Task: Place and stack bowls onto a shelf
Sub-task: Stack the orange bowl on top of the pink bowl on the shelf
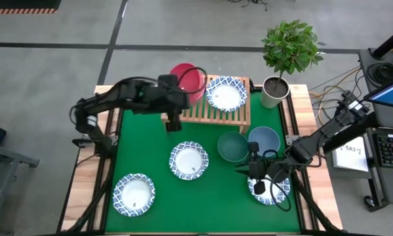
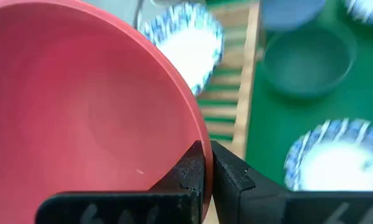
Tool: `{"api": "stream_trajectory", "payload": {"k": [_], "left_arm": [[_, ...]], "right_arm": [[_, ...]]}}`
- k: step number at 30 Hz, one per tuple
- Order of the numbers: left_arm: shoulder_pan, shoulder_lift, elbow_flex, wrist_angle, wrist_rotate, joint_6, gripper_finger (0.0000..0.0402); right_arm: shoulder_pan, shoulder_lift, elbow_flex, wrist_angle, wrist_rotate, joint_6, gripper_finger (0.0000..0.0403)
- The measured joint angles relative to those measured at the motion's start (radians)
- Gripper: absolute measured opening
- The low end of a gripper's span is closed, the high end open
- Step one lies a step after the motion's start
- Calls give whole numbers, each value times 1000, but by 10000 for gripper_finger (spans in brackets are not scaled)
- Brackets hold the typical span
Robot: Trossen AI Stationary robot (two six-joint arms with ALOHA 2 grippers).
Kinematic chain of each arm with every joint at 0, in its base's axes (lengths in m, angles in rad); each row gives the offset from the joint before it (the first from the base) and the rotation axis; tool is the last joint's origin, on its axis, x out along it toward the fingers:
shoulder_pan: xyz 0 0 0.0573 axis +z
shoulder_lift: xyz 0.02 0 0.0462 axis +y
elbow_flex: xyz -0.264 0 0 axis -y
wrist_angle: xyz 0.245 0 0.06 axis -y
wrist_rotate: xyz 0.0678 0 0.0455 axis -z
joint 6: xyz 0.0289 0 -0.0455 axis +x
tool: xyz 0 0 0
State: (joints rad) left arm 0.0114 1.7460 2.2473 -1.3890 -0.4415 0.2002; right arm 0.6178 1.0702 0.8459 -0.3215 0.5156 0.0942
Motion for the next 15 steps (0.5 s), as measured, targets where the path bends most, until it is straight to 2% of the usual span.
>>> {"api": "stream_trajectory", "payload": {"k": [4,15], "left_arm": [[57,64,61,-97,25,38,0],[205,111,61,-81,233,158,0]], "right_arm": [[0,0,0,12,0,2,52],[0,0,0,17,0,63,52]]}}
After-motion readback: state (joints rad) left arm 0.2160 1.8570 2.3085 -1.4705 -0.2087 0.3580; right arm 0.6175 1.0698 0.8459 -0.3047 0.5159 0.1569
